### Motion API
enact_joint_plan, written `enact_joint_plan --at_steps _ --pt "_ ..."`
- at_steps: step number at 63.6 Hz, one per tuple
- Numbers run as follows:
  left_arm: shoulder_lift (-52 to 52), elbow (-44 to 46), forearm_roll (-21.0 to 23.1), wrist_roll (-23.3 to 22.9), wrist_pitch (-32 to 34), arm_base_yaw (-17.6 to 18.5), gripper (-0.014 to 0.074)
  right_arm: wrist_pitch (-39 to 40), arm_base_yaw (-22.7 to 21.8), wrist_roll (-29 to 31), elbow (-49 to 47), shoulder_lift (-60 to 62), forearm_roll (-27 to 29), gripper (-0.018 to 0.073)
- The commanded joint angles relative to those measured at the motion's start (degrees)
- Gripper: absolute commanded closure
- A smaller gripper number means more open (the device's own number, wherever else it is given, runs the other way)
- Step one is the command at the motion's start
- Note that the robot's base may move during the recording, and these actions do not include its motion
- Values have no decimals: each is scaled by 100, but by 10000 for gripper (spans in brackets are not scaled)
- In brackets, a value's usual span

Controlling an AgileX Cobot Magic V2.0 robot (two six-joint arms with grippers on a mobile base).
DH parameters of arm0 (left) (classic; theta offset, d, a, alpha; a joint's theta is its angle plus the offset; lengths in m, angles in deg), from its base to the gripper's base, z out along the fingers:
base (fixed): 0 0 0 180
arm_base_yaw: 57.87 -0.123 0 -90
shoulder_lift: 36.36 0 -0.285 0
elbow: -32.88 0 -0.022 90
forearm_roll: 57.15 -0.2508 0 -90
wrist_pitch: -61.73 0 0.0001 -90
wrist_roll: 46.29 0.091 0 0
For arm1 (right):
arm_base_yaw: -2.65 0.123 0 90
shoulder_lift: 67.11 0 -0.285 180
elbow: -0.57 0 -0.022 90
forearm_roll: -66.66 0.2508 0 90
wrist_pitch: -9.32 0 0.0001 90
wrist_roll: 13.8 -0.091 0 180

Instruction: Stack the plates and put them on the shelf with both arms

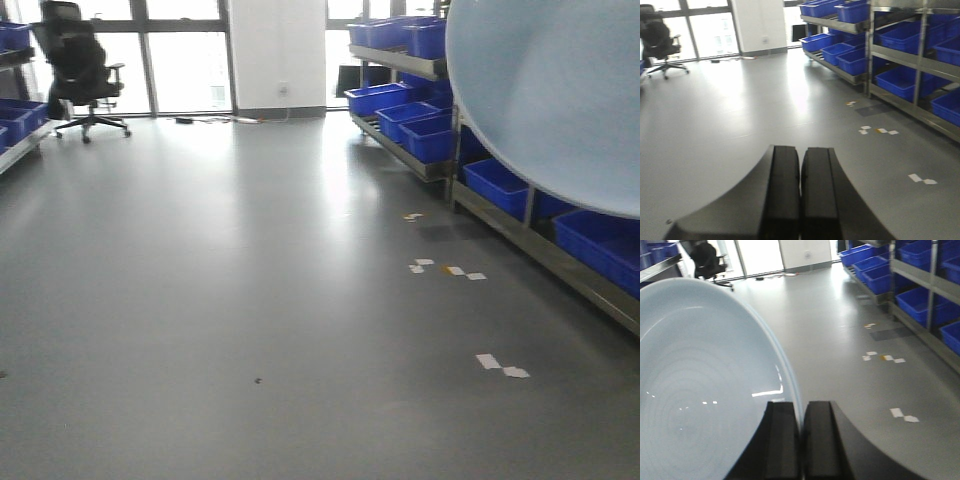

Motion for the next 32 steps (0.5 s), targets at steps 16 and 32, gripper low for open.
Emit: enact_joint_plan --at_steps 16,32 --pt "-32 179 2 -65 487 42 513 536 -27 18 -189 -6 -31 536" --pt "-32 179 2 -65 487 42 513 536 -27 18 -189 -6 -31 536"
